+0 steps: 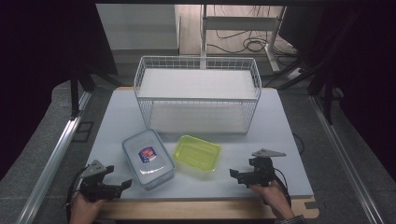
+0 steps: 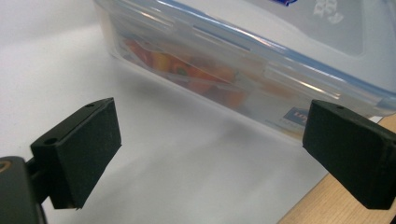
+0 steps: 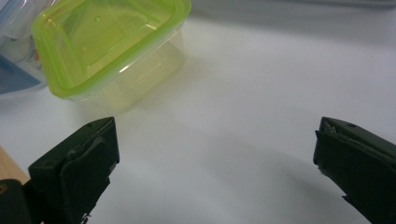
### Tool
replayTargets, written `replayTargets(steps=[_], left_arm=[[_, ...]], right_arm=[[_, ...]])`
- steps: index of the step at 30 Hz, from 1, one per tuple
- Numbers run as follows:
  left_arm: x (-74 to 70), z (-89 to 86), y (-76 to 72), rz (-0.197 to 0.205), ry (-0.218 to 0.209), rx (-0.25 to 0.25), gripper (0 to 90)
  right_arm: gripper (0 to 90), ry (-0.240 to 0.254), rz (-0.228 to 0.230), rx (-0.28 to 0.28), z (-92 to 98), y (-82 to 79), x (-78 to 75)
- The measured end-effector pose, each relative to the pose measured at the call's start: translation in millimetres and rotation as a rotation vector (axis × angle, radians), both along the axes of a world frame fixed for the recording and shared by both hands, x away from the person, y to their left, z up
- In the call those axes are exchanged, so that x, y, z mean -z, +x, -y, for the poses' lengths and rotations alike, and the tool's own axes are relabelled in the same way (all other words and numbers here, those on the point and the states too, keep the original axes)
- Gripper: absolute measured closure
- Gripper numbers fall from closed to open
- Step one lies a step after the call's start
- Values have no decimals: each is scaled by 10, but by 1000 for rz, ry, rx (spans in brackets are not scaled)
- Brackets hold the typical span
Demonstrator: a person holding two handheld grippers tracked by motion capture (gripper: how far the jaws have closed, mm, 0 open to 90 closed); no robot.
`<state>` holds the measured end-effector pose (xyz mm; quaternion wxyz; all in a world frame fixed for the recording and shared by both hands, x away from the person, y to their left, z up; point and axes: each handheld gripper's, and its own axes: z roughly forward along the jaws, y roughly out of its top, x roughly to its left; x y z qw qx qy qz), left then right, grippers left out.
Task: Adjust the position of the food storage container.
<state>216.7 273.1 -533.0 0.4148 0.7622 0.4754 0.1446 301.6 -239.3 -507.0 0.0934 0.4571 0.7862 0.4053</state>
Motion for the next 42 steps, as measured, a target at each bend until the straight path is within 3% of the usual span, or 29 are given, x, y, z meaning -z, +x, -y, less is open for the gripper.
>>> replayTargets(steps=[4,7,11,15,18,19,20,21,22,24,26,27,28,30,32,42], left_arm=[[3,-7,-5,-1,13,-9,50],[17,-24,6,-9,8,-11,50],[23,-19,10,-4,16,-13,46],[42,-20,23,-17,18,-13,43],[39,-21,22,-12,9,-12,42],[28,-20,16,0,6,-11,43],[28,-20,16,0,6,-11,45],[24,-14,14,3,9,-10,47],[26,-9,15,2,12,-11,49],[29,-4,17,-2,21,-8,48],[34,8,22,-3,29,-6,48],[34,8,22,-3,29,-6,48],[36,8,22,-5,29,-7,48],[37,5,23,-6,28,-6,48],[39,0,25,-5,25,-7,49],[42,-3,28,-2,22,-5,48]], right_arm=[[0,-4,7,-16,-36,-22,-55],[3,-7,-14,-11,-51,-19,-60],[55,-28,-5,11,-61,-19,-83],[117,-50,-4,-6,-93,-16,-107],[209,-61,-7,-50,-149,-7,-139],[268,-66,14,-50,-174,-10,-160],[268,-66,14,-50,-174,-10,-160],[376,-73,41,-87,-231,-5,-217],[421,-72,63,-103,-263,-4,-250],[465,-72,78,-116,-286,-3,-277],[605,-67,94,-180,-398,38,-362],[605,-67,94,-180,-398,38,-362],[708,-87,105,-207,-481,81,-390],[748,-96,107,-217,-531,108,-398],[866,-111,96,-250,-695,220,-404],[895,-95,60,-298,-1390,485,-381]])
